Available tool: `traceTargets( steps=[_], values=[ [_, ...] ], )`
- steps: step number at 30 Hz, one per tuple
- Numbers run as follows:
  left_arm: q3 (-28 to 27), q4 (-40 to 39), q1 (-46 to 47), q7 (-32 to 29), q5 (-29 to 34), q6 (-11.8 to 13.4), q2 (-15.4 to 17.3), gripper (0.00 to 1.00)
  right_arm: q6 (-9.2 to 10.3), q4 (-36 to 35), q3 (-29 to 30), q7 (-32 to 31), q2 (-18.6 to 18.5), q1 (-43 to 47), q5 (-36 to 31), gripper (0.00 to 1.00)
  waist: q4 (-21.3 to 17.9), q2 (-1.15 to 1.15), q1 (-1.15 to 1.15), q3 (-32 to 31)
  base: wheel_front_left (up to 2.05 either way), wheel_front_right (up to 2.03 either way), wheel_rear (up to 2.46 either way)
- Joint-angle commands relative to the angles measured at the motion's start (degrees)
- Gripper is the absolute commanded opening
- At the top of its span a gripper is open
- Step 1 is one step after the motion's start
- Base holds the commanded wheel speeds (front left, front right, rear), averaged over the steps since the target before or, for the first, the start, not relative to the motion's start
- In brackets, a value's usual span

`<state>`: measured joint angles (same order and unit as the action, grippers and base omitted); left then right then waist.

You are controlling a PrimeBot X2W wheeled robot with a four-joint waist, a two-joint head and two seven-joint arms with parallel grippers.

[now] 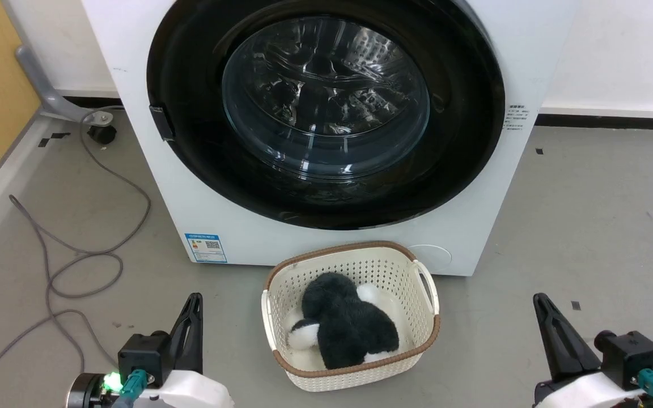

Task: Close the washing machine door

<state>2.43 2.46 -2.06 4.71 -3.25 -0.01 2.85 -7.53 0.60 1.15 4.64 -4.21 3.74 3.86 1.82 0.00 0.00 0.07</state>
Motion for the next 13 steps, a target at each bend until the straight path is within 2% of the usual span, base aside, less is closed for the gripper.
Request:
traceTargets(
  steps=[1,13],
  values=[
    [-0.36,-0.38,1.0,-0.37,0.54,0.0,0.02,0.0,0.03,-0.36,-0.16,-0.28,0.36,-1.32,-0.76,0.0,-0.08,0.0,0.0,0.0,0.0,0.0,0.0],
    [-1.03,-1.05,1.35,-1.77,1.41,0.0,0.02,0.0,0.03,-0.44,-0.48,-1.69,0.68,-2.1,-1.76,0.0,-0.64,0.0,0.0,-0.02,0.0,0.0,0.0]
  ],
)
